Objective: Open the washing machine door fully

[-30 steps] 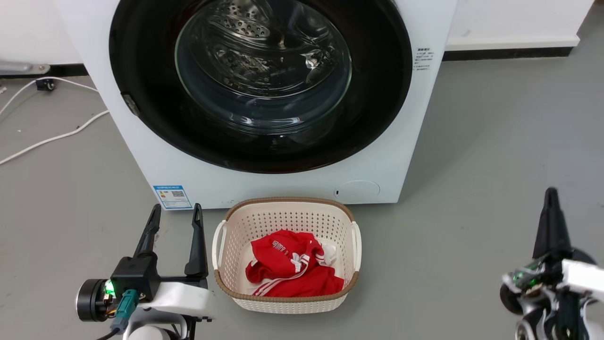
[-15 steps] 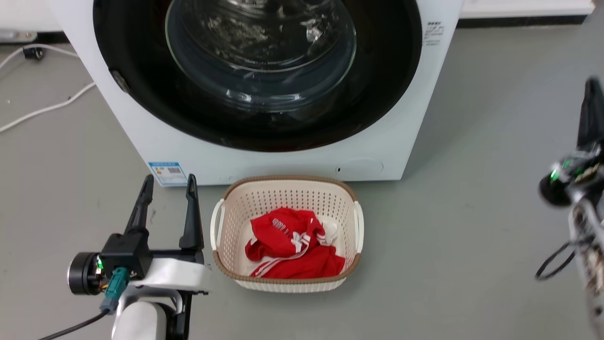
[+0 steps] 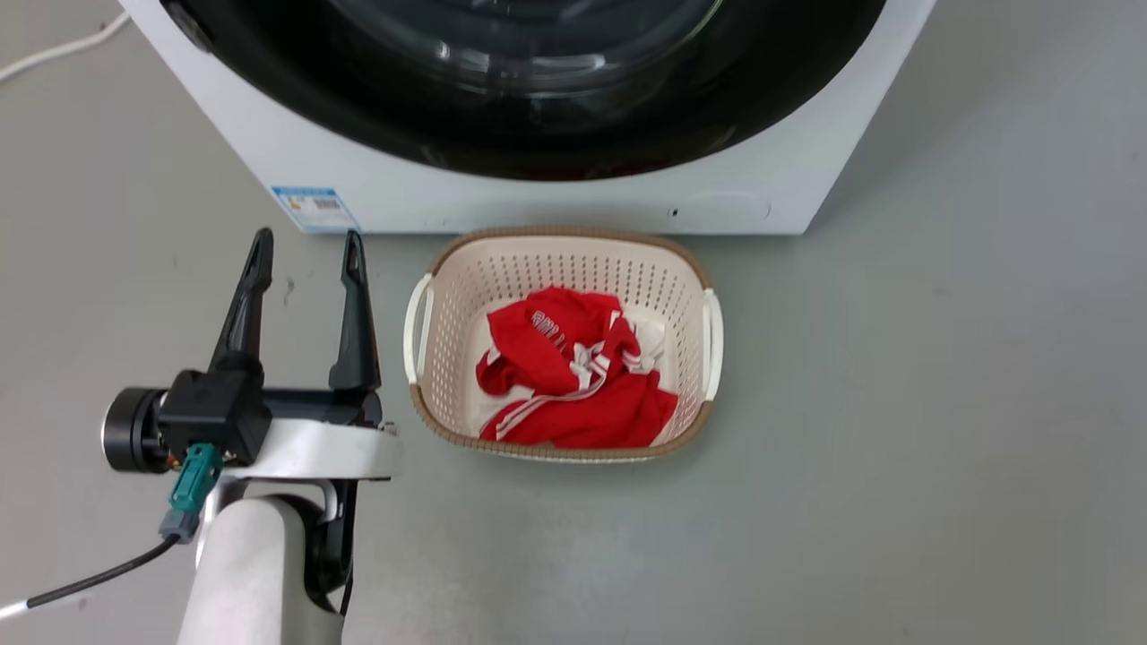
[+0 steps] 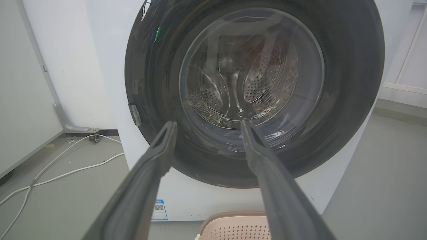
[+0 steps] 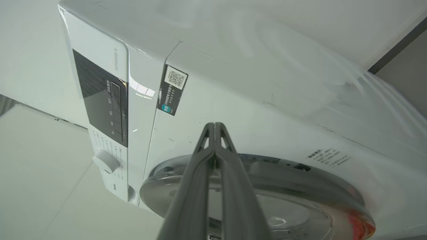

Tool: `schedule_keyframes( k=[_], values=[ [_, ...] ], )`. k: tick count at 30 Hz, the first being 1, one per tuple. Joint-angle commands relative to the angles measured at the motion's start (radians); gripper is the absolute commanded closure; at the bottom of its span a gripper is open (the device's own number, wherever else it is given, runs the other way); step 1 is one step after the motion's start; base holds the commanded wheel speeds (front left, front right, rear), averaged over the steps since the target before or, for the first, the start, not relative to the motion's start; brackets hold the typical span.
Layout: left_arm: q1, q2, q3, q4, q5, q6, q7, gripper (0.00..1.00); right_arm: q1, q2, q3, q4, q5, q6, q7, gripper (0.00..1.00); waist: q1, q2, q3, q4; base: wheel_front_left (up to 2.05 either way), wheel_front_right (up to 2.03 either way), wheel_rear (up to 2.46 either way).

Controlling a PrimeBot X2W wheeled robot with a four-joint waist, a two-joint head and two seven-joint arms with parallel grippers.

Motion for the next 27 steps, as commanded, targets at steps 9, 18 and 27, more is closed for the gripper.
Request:
schedule_keyframes(
  k=[9,18,27],
  values=[
    [-0.084,0.001,-0.028,-0.029,-0.024,0.002,-0.003,0.0,-0.309,0.031,0.178,0.184,-0.096,0.0,0.241,1.0,-0.0001,0.0,0.13,0.056,0.0,0.0,0.0],
    [-0.107,0.0,-0.054,-0.046,-0.021,0.001,-0.003,0.0,-0.399,0.061,0.237,0.234,-0.133,0.0,0.328,1.0,-0.0001,0.0,0.167,0.078,0.0,0.0,0.0],
    [-0.12,0.0,-0.067,-0.038,-0.019,0.0,-0.003,0.0,-0.449,0.111,0.283,0.268,-0.156,0.0,0.421,1.0,-0.0001,0.0,0.193,0.089,0.0,0.0,0.0]
  ],
)
